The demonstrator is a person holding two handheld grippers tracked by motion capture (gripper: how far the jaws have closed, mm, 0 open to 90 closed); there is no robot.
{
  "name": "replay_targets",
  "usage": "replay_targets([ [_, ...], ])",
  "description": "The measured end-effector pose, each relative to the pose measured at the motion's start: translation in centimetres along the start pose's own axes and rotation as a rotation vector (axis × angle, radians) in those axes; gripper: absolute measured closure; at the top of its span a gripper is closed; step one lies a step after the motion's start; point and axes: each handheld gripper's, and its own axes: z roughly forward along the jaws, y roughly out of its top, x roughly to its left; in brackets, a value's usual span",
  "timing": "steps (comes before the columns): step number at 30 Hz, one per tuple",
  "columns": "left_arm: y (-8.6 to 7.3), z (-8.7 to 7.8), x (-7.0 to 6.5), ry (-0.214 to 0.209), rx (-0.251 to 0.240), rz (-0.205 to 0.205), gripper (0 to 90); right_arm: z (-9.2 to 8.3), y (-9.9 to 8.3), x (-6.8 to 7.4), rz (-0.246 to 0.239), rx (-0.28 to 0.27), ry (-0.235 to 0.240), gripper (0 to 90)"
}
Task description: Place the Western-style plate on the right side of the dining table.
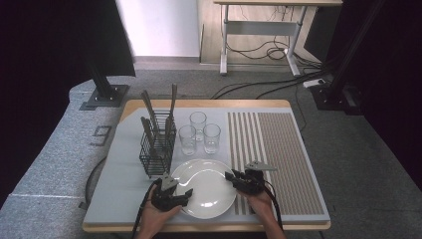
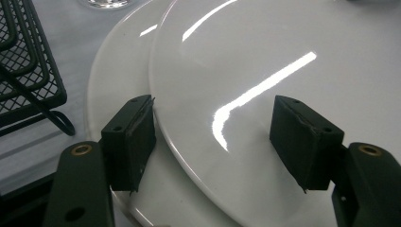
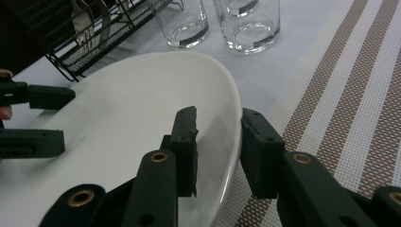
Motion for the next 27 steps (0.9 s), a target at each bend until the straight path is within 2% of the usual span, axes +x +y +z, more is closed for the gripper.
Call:
replay_targets([
  [3, 0.0, 0.0, 0.1, -0.012, -0.001, 0.003, 32.6, -0.1, 0.0, -0.2, 0.019, -0.024, 0.012, 71.1],
  [8, 0.0, 0.1, 0.1, -0.021, -0.005, 0.002, 31.6, -0.5, 0.1, -0.2, 0.014, -0.059, 0.026, 72.5],
  [9, 0.0, -0.1, 0.3, -0.031, -0.028, -0.025, 30.5, -0.9, 0.3, -0.1, -0.059, -0.087, -0.071, 89.9],
  [10, 0.0, -0.1, 0.5, -0.039, -0.02, -0.029, 31.8, -1.1, 0.4, -0.2, -0.079, -0.084, -0.048, 89.9],
  [12, -0.1, 0.1, 0.6, -0.046, -0.025, -0.032, 31.3, -1.1, 0.4, 0.0, -0.073, -0.097, 0.035, 89.9],
  [16, -0.1, 0.0, 0.5, -0.038, -0.023, -0.025, 31.4, -0.8, 0.3, 0.8, -0.119, -0.084, 0.023, 89.5],
  [19, -0.1, 0.0, 0.5, -0.033, -0.02, -0.022, 32.3, -1.3, 0.7, 1.2, -0.132, -0.073, -0.018, 73.7],
  [22, -0.1, 0.1, 0.3, -0.033, -0.018, -0.016, 32.9, -1.7, 1.0, 1.1, -0.142, -0.05, -0.05, 66.4],
  [25, -0.1, 0.1, 0.3, -0.033, -0.019, -0.018, 33.1, -1.6, 0.9, 0.3, -0.106, -0.004, -0.067, 59.3],
  [27, -0.1, 0.1, 0.3, -0.035, -0.019, -0.02, 33.2, -1.5, 0.6, 0.0, -0.1, 0.014, -0.069, 56.1],
])
